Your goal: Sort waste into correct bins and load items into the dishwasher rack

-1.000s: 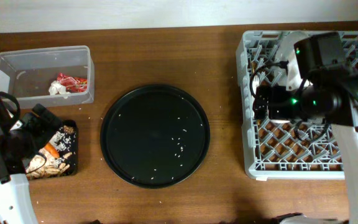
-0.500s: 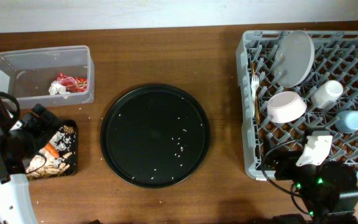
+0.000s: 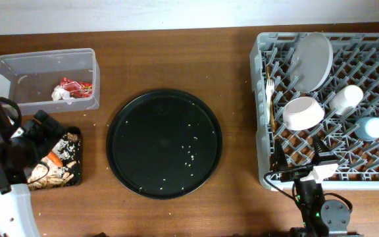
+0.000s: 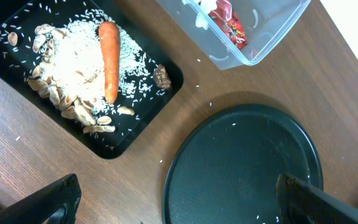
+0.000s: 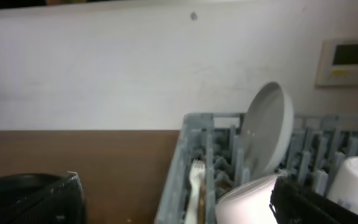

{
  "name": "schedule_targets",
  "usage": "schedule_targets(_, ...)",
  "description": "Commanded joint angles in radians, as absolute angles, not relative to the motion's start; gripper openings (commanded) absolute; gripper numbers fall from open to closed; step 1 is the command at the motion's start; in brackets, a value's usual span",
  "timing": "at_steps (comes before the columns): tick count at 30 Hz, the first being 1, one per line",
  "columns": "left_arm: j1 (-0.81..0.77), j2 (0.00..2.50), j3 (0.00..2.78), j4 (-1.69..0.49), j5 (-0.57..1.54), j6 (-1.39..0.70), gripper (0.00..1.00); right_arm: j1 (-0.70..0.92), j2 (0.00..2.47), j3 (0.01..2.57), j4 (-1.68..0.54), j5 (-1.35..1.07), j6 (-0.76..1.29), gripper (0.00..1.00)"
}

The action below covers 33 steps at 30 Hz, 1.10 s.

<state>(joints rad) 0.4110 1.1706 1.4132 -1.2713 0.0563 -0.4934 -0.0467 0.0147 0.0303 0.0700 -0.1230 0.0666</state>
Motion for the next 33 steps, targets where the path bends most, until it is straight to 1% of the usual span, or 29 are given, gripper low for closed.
schedule_targets(1, 0.413, 1.169, 1.411, -1.269, 0.064, -0.48, 0.99, -0.092, 0.003, 0.006, 0.08, -0.143, 0.058, 0.99)
schedule_targets(4, 0.414, 1.169, 1.411, -1.269, 0.064, -0.48, 0.99, -0.135, 0.003, 0.006, 0.063, -0.137, 0.056, 0.99)
schedule_targets(7, 0.414, 1.169, 1.411, -1.269, 0.064, -0.48, 0.99, -0.138, 0.003, 0.006, -0.07, -0.123, 0.056, 0.99)
schedule_targets(14, 0.413, 1.169, 1.411, -1.269, 0.064, -0.48, 1.0, -0.103, 0.003, 0.006, -0.068, -0.124, 0.056, 0.99)
schedule_targets(33, 0.414, 1.169, 1.411, -1.284, 0.054, -0.476, 0.99, -0.103, 0.003, 0.006, -0.068, -0.124, 0.056, 0.99)
